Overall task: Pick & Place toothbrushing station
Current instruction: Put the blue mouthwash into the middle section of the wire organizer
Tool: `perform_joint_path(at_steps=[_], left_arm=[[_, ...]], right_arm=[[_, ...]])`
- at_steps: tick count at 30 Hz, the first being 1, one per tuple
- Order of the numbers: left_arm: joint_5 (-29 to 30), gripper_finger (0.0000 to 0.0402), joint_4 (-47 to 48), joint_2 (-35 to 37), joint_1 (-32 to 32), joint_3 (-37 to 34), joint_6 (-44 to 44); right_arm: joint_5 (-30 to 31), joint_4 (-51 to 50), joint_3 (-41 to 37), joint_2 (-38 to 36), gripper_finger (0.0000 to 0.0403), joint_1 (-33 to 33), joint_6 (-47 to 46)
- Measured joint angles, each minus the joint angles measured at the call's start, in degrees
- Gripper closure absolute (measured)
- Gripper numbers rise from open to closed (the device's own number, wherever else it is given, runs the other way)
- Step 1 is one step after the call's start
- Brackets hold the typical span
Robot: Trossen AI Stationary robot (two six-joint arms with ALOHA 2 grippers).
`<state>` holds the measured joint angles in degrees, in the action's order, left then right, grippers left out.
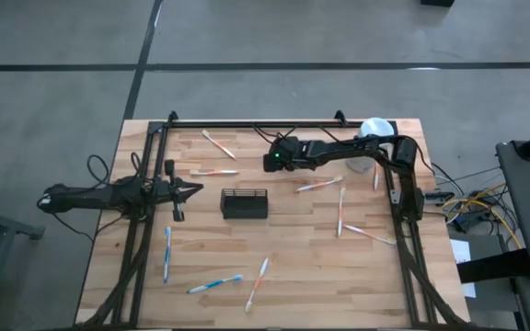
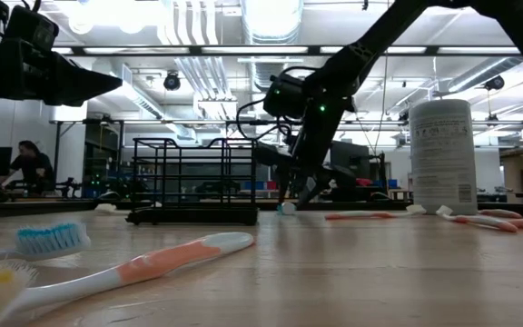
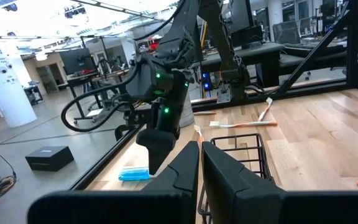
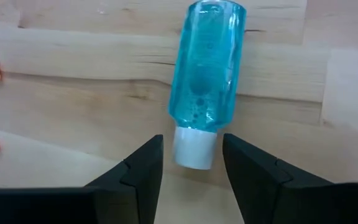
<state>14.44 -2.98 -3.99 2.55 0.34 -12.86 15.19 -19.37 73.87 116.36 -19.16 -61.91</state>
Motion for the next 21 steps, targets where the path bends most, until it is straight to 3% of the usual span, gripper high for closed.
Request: perform_joint_path(at_steps=[16, 21], left_arm=[[0.0, 0.0376, 0.0, 0.0, 0.0, 0.0, 0.0], [0.0, 0.0376, 0.0, 0.0, 0.0, 0.0, 0.0]], right_arm=[[-1.3, 1.2, 0.1, 1.7, 0.0313, 0.0, 1.7], [-1.3, 0.8, 0.2, 1.3, 0.0316, 0.0, 3.1]])
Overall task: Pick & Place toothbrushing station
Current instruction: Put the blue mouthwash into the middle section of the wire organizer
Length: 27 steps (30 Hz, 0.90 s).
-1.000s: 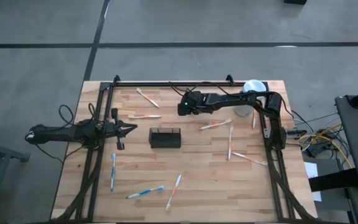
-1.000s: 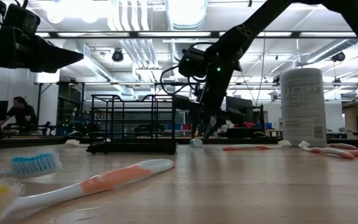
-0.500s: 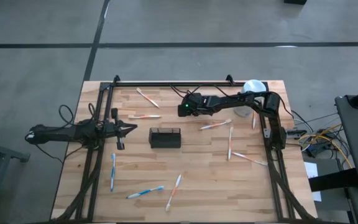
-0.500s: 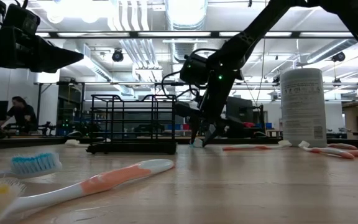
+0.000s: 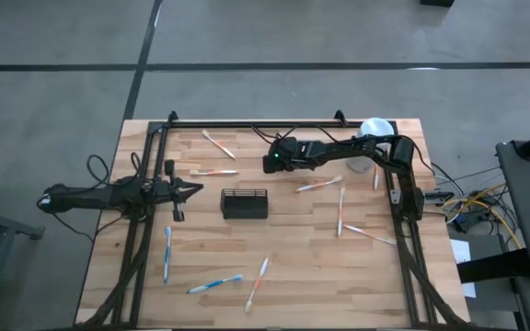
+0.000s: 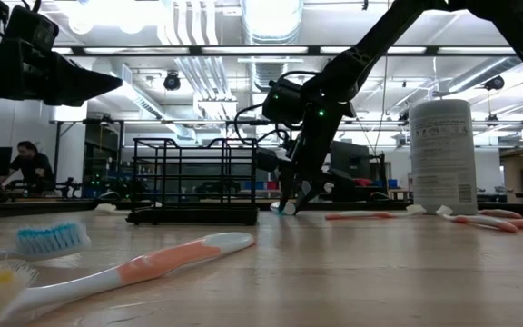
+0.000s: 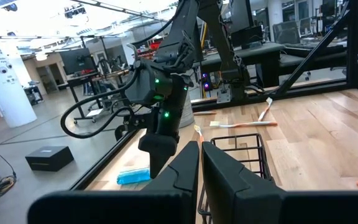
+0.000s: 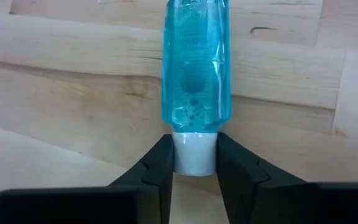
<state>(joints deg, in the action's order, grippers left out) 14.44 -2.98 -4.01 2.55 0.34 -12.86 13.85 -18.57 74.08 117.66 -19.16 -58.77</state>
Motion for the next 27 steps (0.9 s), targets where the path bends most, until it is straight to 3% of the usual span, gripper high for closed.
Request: perform_joint_path(at_steps=[12, 27], left_arm=[[0.0, 0.0376, 0.0, 0.0, 0.0, 0.0, 0.0], [0.0, 0.0376, 0.0, 0.0, 0.0, 0.0, 0.0]], right_arm=[[-1.1, -0.8, 0.3, -4.6, 0.0316, 0.2, 6.3], [-2.4, -0.8, 0.3, -25.1, 0.0316, 2.5, 28.9]])
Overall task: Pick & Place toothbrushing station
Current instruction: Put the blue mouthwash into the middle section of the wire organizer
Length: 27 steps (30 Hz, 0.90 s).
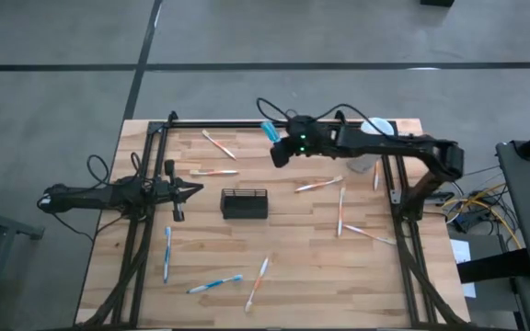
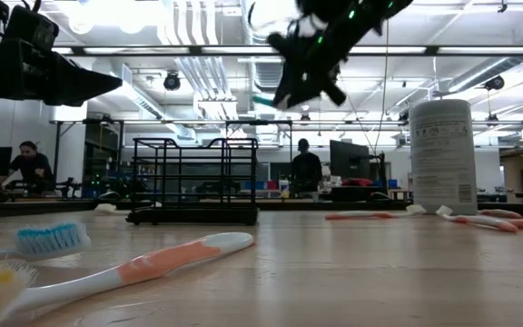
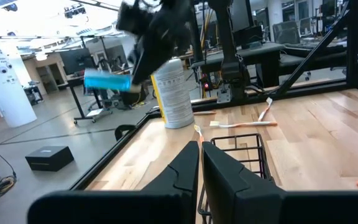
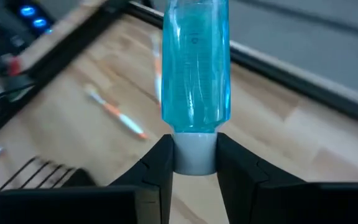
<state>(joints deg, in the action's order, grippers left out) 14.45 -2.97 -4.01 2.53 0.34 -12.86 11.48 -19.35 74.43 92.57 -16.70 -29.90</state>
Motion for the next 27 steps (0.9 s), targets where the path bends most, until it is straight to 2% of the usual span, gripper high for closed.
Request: perform_joint_path(at_steps=[4, 9, 17, 27], left_arm=[[0.0, 0.0376, 0.0, 0.0, 0.0, 0.0, 0.0], [0.0, 0.0376, 0.0, 0.0, 0.0, 0.0, 0.0], [0.0, 0.0376, 0.0, 0.0, 0.0, 0.0, 0.0], [0.0, 0.0376, 0.0, 0.0, 0.0, 0.0, 0.0]], right_arm=[[-4.4, -0.2, 0.0, -5.2, 0.0315, 1.2, 7.7], [-14.0, 0.1, 0.0, -10.1, 0.0315, 1.5, 14.3], [-26.2, -0.2, 0.0, -12.7, 0.0314, 1.5, 26.7], [-29.2, -1.2, -0.1, -11.2, 0.0314, 1.6, 32.8]])
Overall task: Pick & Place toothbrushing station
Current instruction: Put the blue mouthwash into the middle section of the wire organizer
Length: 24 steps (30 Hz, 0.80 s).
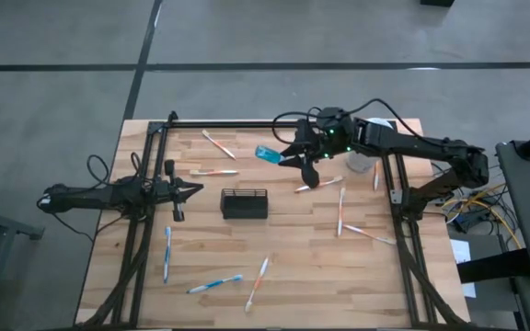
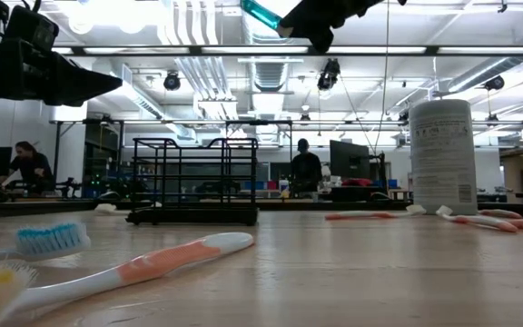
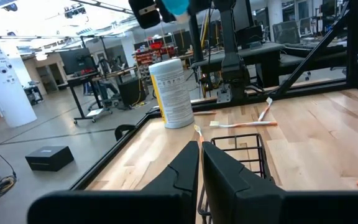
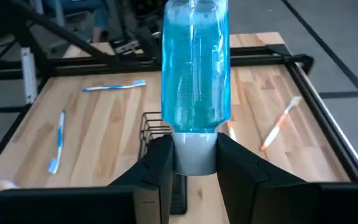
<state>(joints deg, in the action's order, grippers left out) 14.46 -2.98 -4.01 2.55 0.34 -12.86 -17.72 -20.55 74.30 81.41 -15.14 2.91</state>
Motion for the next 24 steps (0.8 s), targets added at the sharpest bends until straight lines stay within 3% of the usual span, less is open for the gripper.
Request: perform_joint_path(at_steps=[6, 10, 13, 18, 24], left_arm=[[0.0, 0.0376, 0.0, 0.0, 0.0, 0.0, -2.1], [1.0, 0.0376, -0.2, 0.0, -0.1, 0.0, -19.1], [1.0, 0.0376, -0.2, 0.0, -0.1, 0.0, -25.2], [0.9, 0.0376, -0.2, 0.0, -0.1, 0.0, -29.3], [0.7, 0.0376, -0.2, 0.0, -0.1, 0.0, -27.6]], right_arm=[[-2.3, -0.3, 0.0, 0.1, 0.0313, 0.2, 0.0], [-2.3, -0.3, 0.0, 0.0, 0.031, 0.3, -1.9], [-2.3, -0.2, 0.0, 0.0, 0.031, 0.3, -4.2], [-2.3, -0.2, 0.0, 0.0, 0.031, 0.3, -6.0], [-1.4, -0.3, 0.0, 0.0, 0.031, 0.3, -5.6]])
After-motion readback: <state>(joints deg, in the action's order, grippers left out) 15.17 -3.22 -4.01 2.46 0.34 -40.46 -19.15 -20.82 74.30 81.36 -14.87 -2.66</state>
